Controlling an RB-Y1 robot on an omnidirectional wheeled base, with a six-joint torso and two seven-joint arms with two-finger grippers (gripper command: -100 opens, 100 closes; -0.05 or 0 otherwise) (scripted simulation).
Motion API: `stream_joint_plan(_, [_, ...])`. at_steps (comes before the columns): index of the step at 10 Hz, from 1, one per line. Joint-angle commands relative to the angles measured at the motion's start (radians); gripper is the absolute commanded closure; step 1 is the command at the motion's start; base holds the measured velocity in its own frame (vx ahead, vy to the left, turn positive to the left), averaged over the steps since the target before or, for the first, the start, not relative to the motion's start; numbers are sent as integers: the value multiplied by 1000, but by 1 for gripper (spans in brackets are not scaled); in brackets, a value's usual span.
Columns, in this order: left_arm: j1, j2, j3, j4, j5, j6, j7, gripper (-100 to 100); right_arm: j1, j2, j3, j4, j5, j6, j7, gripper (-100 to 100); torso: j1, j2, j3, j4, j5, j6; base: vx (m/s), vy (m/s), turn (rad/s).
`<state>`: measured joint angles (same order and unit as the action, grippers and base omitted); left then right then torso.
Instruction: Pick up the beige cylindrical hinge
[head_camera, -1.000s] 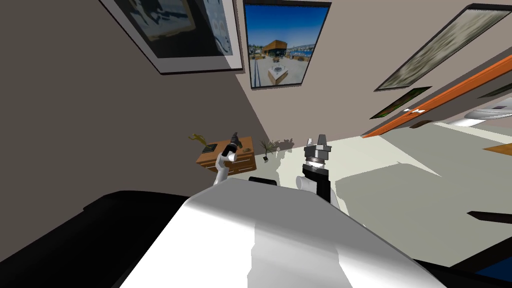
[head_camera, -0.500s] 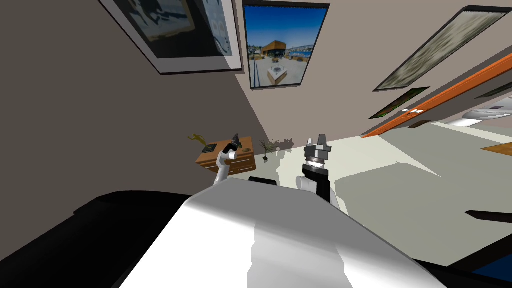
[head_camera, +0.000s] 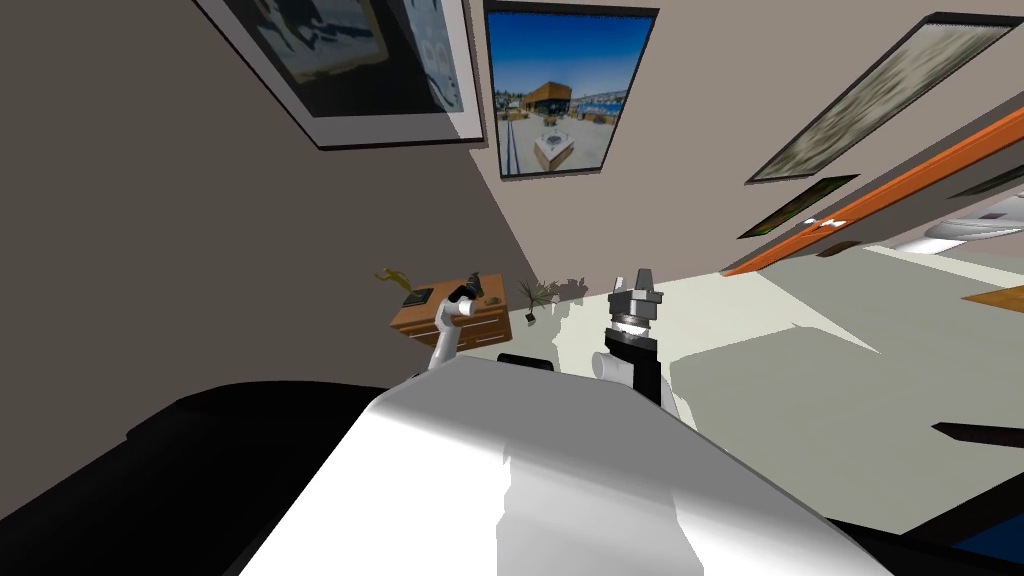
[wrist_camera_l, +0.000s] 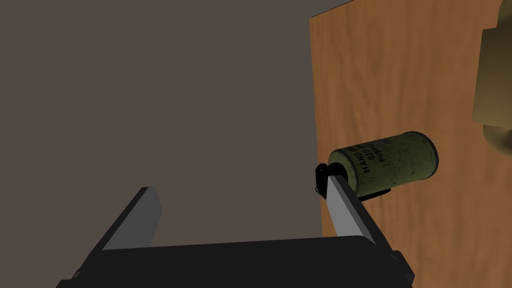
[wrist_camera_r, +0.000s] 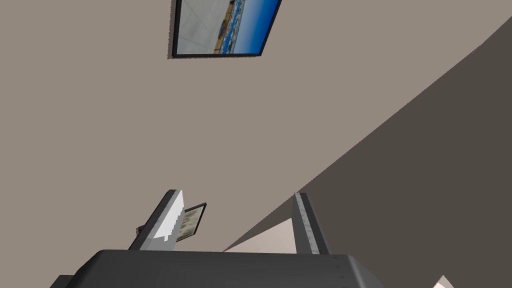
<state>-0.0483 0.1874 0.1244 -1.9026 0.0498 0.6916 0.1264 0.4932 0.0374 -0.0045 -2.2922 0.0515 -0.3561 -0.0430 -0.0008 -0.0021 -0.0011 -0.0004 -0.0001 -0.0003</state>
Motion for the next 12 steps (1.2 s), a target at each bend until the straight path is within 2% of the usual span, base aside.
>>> stream_joint_plan(1, [-13, 5, 2, 25, 9, 50, 4, -100, 0, 0, 0, 0, 0, 0, 0, 0, 0, 0, 0, 0, 0, 0, 24, -15, 3])
stream_joint_plan(2, [-37, 10, 2, 61, 24, 77, 11, -100, 0, 0, 0, 0, 0, 0, 0, 0, 0, 0, 0, 0, 0, 0, 32, -19, 8])
stream_joint_plan(3, [-37, 10, 2, 61, 24, 108, 11, -100, 0, 0, 0, 0, 0, 0, 0, 0, 0, -1, 0, 0, 0, 0, 29, -14, 2])
stream_joint_plan(4, [-37, 10, 2, 61, 24, 117, 11, -100, 0, 0, 0, 0, 0, 0, 0, 0, 0, 0, 0, 0, 0, 0, 12, -4, 2])
stream_joint_plan(5, [-61, 14, 3, 98, 39, 158, 19, -100, 0, 0, 0, 0, 0, 0, 0, 0, 1, 1, 0, 0, 0, 0, 27, -10, 11])
stream_joint_plan(6, [-61, 14, 3, 98, 39, 181, 19, -100, 0, 0, 0, 0, 0, 0, 0, 0, 0, 0, 0, 0, 0, 0, 32, -14, 4])
stream_joint_plan(7, [-83, 18, 2, 135, 56, 214, 27, -100, 0, 0, 0, 0, 0, 0, 0, 0, 0, 0, 0, 0, 0, 0, 48, -18, 12])
stream_joint_plan(8, [-83, 18, 2, 135, 56, 240, 27, -100, 0, 0, 0, 0, 0, 0, 0, 0, 0, -1, -1, 0, 0, 0, 43, -19, 6])
stream_joint_plan(9, [-105, 22, 1, 173, 72, 270, 36, -100, 0, 0, 0, 0, 0, 0, 0, 0, 0, -1, -1, 0, 0, 0, 49, -17, 17])
stream_joint_plan(11, [-105, 22, 1, 173, 72, 304, 36, -100, 0, 0, 0, 0, 0, 0, 0, 0, 0, -1, -1, 0, 0, 0, 29, -9, 3])
stream_joint_plan(12, [-127, 25, -1, 212, 88, 338, 44, -100, 0, 0, 0, 0, 0, 0, 0, 0, 0, 0, 0, 0, 0, 0, 37, -17, 12])
